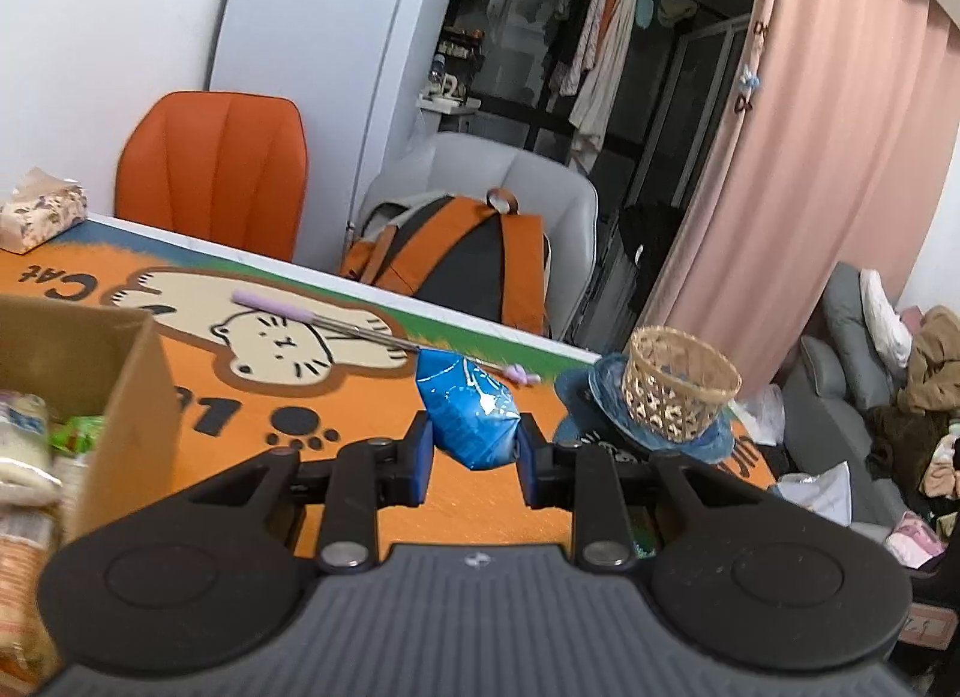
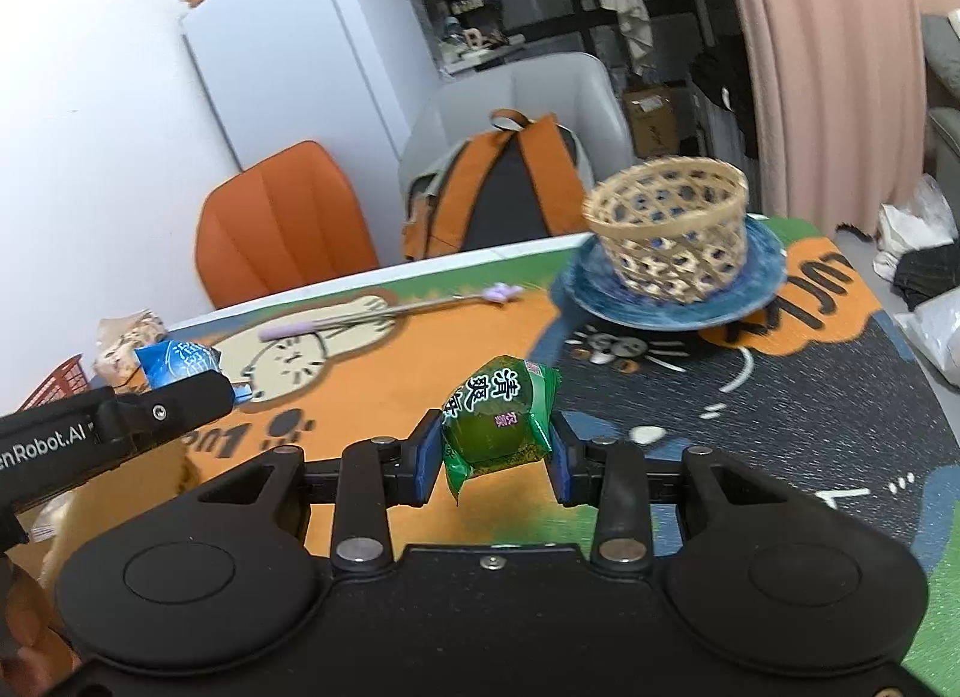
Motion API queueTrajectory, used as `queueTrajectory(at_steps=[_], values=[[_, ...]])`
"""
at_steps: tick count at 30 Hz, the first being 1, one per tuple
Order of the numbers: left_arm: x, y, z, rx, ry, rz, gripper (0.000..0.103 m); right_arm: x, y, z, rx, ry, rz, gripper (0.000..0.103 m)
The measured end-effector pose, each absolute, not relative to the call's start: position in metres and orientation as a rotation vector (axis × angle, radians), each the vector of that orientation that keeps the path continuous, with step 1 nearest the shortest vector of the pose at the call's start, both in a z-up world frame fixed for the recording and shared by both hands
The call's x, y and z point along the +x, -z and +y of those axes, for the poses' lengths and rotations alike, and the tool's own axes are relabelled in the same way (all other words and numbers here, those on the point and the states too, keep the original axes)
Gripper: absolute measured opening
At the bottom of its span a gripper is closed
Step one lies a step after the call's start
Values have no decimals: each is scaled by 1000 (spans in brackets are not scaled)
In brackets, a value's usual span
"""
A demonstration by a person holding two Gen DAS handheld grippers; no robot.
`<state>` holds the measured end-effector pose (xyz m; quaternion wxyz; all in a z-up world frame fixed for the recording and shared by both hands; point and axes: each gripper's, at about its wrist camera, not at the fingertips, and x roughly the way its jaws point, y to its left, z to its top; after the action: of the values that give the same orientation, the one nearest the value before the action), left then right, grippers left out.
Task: Organize snacks
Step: 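Carry both candies over the cardboard box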
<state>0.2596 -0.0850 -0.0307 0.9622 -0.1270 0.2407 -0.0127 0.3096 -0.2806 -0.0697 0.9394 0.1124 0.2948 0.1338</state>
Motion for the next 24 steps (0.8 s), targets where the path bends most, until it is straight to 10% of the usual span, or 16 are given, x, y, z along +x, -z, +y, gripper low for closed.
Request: queueTrajectory(at_steps=[24], values=[[202, -9, 11, -297, -140, 404, 27, 276, 34, -182, 177, -471, 542, 36]])
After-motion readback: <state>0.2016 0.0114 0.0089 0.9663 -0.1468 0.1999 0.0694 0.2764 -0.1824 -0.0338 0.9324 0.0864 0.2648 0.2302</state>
